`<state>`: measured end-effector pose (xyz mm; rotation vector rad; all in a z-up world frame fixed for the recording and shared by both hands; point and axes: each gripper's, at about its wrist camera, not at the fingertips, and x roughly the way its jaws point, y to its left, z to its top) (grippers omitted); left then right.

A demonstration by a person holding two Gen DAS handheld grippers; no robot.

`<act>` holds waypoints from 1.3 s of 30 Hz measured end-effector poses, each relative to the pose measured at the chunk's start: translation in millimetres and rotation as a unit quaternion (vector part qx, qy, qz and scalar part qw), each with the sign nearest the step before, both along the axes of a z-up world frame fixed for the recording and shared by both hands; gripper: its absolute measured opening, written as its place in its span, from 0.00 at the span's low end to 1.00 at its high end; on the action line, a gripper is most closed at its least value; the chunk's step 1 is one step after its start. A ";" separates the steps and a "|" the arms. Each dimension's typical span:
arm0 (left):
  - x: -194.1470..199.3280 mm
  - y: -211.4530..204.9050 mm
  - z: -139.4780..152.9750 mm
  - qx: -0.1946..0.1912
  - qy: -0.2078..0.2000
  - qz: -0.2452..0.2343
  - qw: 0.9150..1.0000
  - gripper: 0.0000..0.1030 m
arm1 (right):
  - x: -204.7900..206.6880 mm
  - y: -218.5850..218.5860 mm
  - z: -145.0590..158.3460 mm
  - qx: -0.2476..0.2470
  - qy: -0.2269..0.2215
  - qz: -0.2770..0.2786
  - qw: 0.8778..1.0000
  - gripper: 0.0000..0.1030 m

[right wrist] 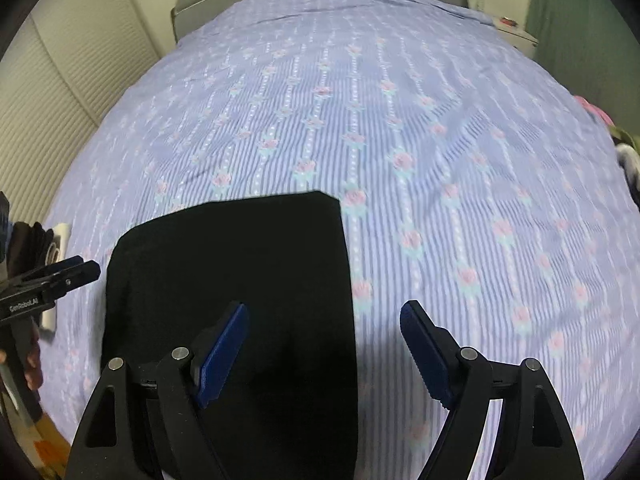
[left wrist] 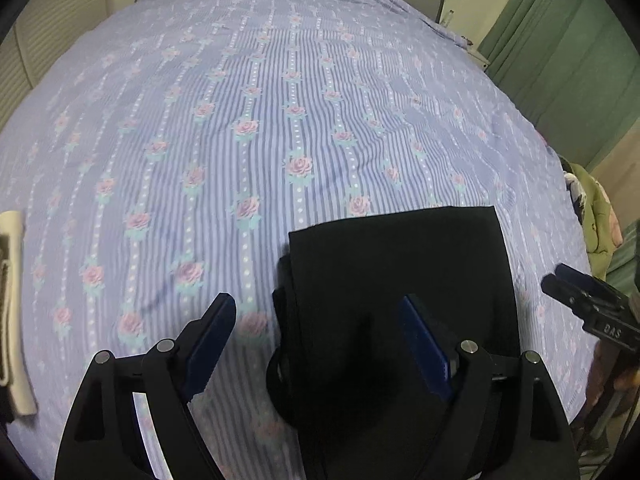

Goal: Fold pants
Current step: 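Close the left gripper on the folded shorts while the right gripper grasps them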

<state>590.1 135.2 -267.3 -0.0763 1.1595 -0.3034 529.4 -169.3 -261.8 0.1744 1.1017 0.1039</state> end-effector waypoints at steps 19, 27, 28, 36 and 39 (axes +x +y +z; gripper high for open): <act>18.9 14.2 -56.5 -0.093 0.078 0.029 0.992 0.62 | 51.3 6.0 -60.0 0.027 0.040 0.016 0.999 0.77; 25.1 16.7 -76.7 -0.112 0.100 0.014 0.989 0.65 | 63.0 16.6 -81.8 0.033 0.057 0.035 0.997 0.77; 26.0 17.0 -78.3 -0.118 0.099 0.015 0.988 0.64 | 66.1 17.7 -82.1 0.032 0.054 0.039 0.997 0.77; 22.5 27.3 -81.7 -0.165 0.097 0.034 0.981 0.54 | 85.9 30.0 -85.6 0.017 0.045 0.063 0.997 0.77; 17.5 32.1 -67.4 -0.161 0.083 0.031 0.983 0.36 | 91.9 32.8 -84.1 0.028 0.045 0.064 0.997 0.74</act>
